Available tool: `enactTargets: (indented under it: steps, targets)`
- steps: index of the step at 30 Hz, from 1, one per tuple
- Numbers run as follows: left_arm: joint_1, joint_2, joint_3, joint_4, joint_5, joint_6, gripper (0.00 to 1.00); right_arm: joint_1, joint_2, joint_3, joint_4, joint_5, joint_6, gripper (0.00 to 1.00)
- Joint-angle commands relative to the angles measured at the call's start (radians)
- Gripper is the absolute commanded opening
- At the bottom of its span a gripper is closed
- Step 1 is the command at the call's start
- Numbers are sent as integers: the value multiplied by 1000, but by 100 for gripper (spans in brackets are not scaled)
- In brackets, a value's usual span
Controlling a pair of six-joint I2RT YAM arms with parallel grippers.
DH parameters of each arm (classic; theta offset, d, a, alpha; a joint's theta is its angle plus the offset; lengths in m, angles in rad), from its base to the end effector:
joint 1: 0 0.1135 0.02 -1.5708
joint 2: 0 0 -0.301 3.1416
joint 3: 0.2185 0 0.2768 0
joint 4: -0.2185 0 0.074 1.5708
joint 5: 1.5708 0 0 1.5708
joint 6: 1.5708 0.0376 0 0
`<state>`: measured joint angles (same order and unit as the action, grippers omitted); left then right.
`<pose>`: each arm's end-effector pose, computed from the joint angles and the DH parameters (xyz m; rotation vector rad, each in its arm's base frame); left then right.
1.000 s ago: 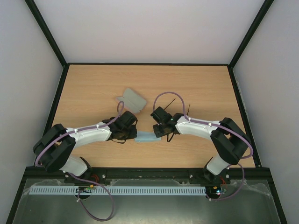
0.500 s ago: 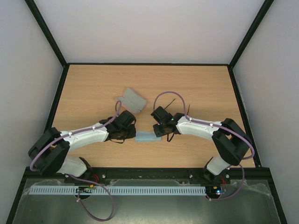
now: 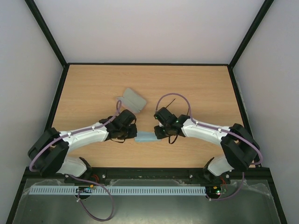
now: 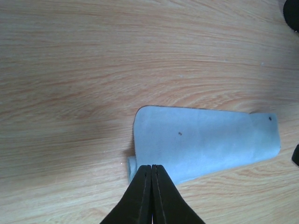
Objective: Organize the sunglasses
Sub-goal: Fold the glasses cleaning cloth at the center of the board, then adjust the glasses cleaning cloth at the center of the board.
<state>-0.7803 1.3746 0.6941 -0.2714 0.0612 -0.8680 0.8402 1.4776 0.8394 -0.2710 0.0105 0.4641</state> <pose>0.1930 -0.1943 0.1945 -0.0913 2.6810 -0.6853 0.2094 0.2331 0.2123 -0.4741 2.5160 0.5229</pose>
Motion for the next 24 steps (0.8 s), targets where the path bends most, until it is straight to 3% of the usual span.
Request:
enactTargets:
  steps: [1, 8, 24]
  targets:
    - [0, 37, 58, 7, 15, 17, 2, 1, 19, -11, -11, -70, 23, 24]
    - [-39, 97, 97, 15, 9, 16, 2, 3, 90, -9, -1, -93, 27, 23]
    - [-102, 78, -54, 95, 18, -68, 2, 11, 126, -23, -11, -50, 29, 23]
